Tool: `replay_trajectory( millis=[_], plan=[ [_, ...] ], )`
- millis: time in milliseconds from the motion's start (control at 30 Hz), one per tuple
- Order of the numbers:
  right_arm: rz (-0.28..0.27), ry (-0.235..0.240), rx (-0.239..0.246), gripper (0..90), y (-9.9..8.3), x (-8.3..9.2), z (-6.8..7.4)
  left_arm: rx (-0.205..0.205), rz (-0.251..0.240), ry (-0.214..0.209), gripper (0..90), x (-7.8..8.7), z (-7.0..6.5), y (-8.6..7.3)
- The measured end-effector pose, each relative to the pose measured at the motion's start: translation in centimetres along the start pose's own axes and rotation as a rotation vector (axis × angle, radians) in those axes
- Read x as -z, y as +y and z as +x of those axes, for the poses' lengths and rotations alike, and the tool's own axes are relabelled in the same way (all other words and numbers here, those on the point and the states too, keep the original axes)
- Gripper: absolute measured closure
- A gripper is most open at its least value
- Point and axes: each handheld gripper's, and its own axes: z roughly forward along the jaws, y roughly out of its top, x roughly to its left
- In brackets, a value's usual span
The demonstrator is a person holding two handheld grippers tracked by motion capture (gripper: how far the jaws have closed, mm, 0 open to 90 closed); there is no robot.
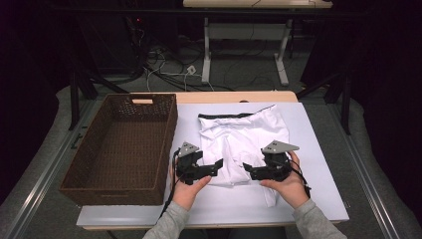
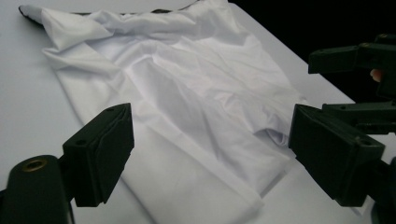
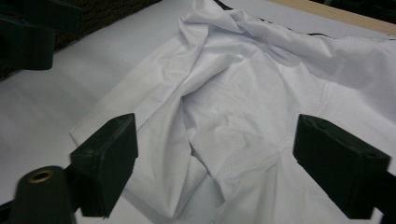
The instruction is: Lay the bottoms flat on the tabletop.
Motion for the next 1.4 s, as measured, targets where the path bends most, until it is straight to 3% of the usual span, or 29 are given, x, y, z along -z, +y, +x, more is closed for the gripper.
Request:
replay_trajectory(
  millis=[133, 300, 467, 600, 633, 733, 933, 1100, 1267, 1400],
  plan=[
    [-0.003, 0.011, 0.033, 25.6, -0.8, 0.2, 0.7, -0.005, 0.025, 0.004, 16.8, -0.4, -0.9, -1.3],
    [-0.009, 0.040, 0.032, 38.5, -1.7, 0.5, 0.7, -0.022, 0.043, 0.009, 25.0, -1.4, -2.4, -2.5],
    [-0.023, 0.036, 0.033, 40.5, -2.0, 0.8, 0.5, -0.027, 0.065, 0.002, 31.9, -2.4, -3.5, -3.4],
    [-0.033, 0.040, 0.023, 40.0, -2.1, 1.0, 0.3, -0.043, 0.094, 0.020, 36.0, -3.2, -4.2, -4.0],
    [-0.027, 0.038, 0.023, 39.6, -2.1, 1.0, 0.3, -0.056, 0.107, 0.042, 37.2, -3.5, -4.5, -4.2],
    [-0.020, 0.046, 0.021, 39.6, -2.3, 0.9, 0.4, -0.052, 0.146, 0.057, 41.5, -3.8, -4.6, -4.5],
    [-0.008, 0.050, 0.038, 40.1, -2.5, 0.5, 0.9, -0.038, 0.165, 0.079, 51.6, -4.1, -4.5, -5.0],
    [0.047, 0.088, 0.050, 44.1, -3.0, -0.7, 1.5, -0.066, 0.173, 0.115, 69.4, -4.4, -4.4, -5.2],
    [0.102, 0.106, 0.079, 46.9, -3.4, -2.0, 2.0, -0.059, 0.185, 0.108, 81.9, -4.2, -4.0, -5.2],
    [0.147, 0.121, 0.094, 54.5, -3.6, -2.9, 2.1, -0.039, 0.188, 0.089, 87.3, -3.8, -3.4, -5.0]
  ],
)
